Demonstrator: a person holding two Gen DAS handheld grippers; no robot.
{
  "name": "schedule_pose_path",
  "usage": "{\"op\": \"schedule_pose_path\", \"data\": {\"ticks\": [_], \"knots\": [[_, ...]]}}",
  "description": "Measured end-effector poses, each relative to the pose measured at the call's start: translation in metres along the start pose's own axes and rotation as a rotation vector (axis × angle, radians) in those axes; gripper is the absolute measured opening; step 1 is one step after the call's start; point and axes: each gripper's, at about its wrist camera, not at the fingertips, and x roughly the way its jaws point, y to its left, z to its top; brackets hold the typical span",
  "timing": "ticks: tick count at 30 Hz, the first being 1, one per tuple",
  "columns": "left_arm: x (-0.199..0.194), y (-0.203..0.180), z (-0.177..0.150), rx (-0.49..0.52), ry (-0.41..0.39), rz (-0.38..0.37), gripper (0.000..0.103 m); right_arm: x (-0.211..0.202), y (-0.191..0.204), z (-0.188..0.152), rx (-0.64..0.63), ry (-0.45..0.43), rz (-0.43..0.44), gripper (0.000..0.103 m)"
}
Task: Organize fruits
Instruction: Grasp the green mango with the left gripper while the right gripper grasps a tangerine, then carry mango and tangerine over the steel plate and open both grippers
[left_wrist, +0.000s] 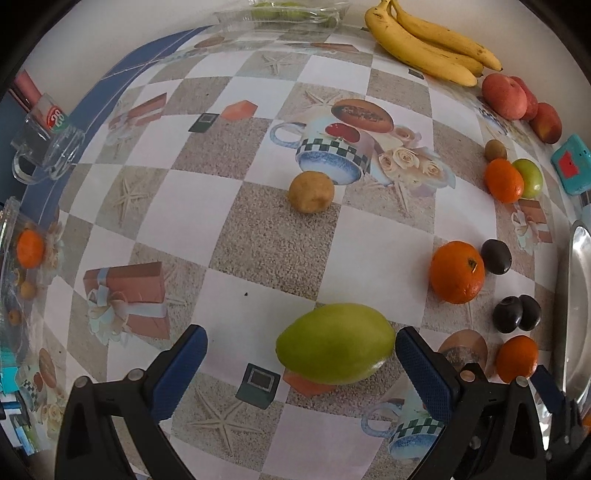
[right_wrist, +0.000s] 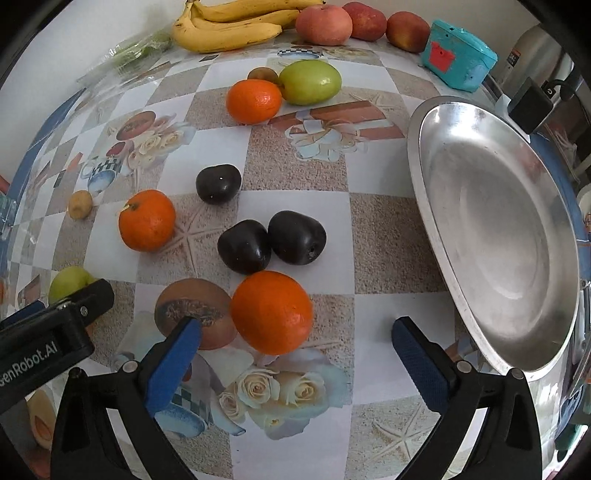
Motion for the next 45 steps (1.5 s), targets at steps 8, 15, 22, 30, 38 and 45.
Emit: {"op": "schedule_pose_path", "data": {"ticks": [8,15,22,30,38,45], "knots": [[-0.002,0.003,-0.003,0.006,0.014,-0.023,0.103,-0.004,0.000,-0.024,0.009,-0.112,0.001,0.103],[0.004,0.002,-0.001,-0.015,0.002,-0.061,0.098,-0.015,-0.007,-0.017,0.010,-0.085,-0.003,0.078],[-0.008,-0.009,-0.001,0.015,-0.011,-0.099,0.059,-0.024,-0.004,-0.013,0.002,-0.070,0.042,0.037],[-0.036,-0.014,0.001,0.026,-0.055,-0.168,0.059,-0.045,-0.009,-0.010,0.025,-0.114,0.064,0.037],[-0.064,-0.015,0.004,0.040,-0.116,-0.209,0.059,-0.072,-0.022,-0.003,0.077,-0.175,0.084,0.037],[-0.068,-0.029,0.007,0.068,-0.126,-0.236,0.059,-0.075,-0.036,0.002,0.114,-0.174,0.072,0.037]]}}
